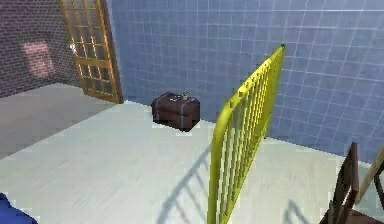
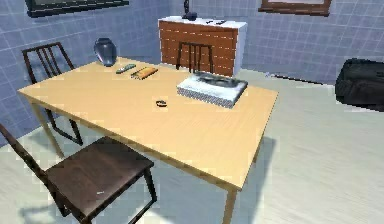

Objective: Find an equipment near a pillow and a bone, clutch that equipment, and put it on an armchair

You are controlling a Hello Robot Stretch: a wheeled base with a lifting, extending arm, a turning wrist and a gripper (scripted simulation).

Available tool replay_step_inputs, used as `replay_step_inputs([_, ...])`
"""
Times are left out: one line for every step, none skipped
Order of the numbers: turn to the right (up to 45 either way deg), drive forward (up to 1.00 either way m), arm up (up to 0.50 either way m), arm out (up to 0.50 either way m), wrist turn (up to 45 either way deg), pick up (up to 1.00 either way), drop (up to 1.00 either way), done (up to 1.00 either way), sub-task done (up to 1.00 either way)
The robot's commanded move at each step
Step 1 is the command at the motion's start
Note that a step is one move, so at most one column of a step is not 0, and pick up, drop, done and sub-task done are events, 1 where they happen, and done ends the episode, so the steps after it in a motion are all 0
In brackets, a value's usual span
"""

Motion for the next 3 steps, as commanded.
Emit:
replay_step_inputs([-21.0,0.00,0.00,0.00,0.0,0.00,0.00,0.00,0.00])
replay_step_inputs([0.0,0.75,0.00,0.00,0.0,0.00,0.00,0.00,0.00])
replay_step_inputs([-24.0,0.00,0.00,0.00,0.0,0.00,0.00,0.00,0.00])
